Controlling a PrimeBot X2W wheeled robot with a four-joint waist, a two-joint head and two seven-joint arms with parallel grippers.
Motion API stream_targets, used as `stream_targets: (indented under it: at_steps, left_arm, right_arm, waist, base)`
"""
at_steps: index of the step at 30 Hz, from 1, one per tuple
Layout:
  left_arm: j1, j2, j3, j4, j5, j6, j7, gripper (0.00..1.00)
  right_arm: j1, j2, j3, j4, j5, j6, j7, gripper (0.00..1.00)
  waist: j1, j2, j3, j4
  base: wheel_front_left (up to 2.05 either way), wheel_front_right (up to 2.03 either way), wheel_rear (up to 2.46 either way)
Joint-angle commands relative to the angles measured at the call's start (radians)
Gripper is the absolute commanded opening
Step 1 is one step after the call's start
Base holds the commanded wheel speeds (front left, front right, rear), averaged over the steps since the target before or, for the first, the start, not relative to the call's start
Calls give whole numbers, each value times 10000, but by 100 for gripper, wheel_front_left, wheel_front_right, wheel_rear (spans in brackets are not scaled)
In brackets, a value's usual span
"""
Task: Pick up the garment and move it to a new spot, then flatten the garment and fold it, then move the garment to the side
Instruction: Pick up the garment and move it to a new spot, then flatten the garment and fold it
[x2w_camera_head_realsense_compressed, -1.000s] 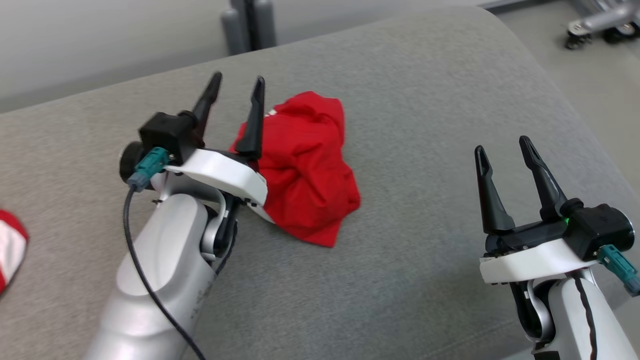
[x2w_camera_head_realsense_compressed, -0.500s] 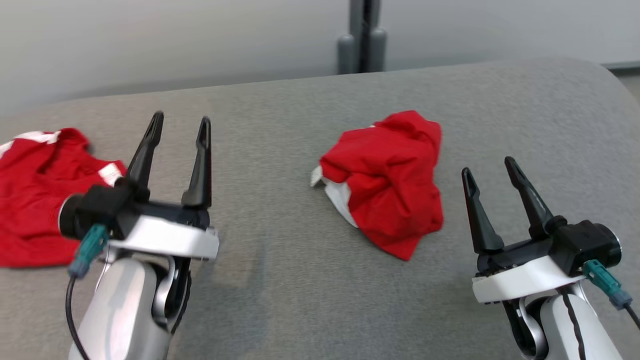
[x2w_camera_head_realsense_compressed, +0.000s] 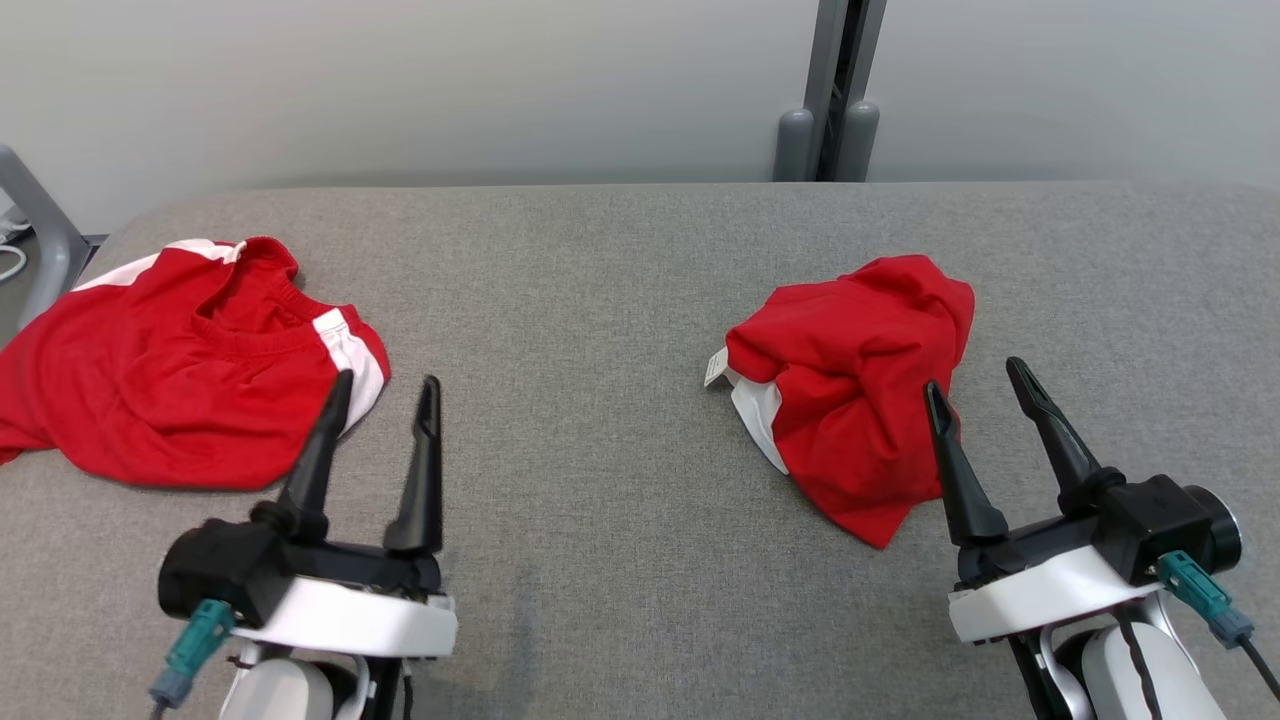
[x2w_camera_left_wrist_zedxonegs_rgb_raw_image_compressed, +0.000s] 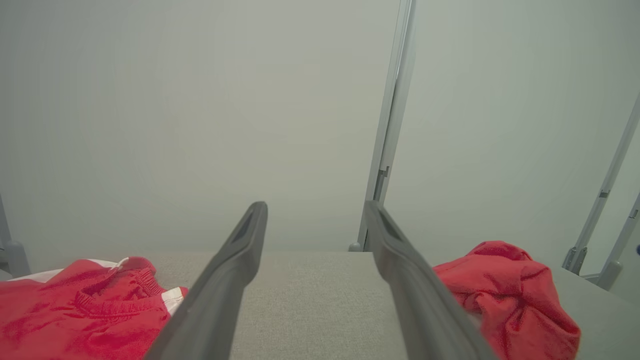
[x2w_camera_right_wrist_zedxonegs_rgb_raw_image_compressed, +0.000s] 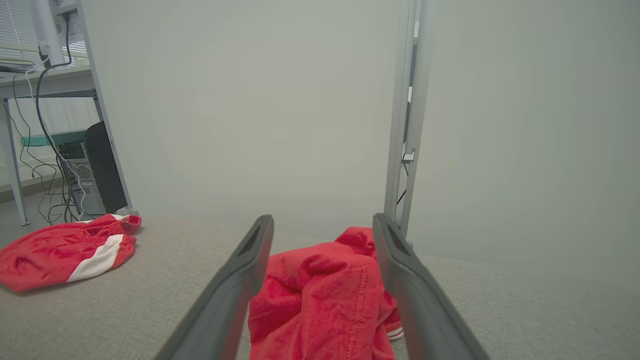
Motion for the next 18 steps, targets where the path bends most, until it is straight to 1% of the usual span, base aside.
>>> stream_targets:
  at_steps: [1,6,11,18]
  left_arm:
    - [162,14,-104,-26,236,-82,0,100]
    - [217,9,-283,-121,-96,140,0,100]
    - [137,6,-395,-134,-129,265,0,100]
    - [27,7,-602,-11,-240,350,0,100]
  right_arm:
    - [94,-64,-66,59,-67,-3,-17,100]
    - [30,-50,-98,95,-51,-3,-17,100]
    - [-19,-37,-185,209,-94,-3,-17,100]
    - [-35,1,-409,921,98,-3,-17,100]
  waist:
    - [0,0,-26,4]
    - [0,0,-17,-9]
    - [0,0,61,-8]
    - [0,0,245,157]
  base:
    - [0,0,0]
    - [0,0,0]
    - [0,0,0]
    - [0,0,0]
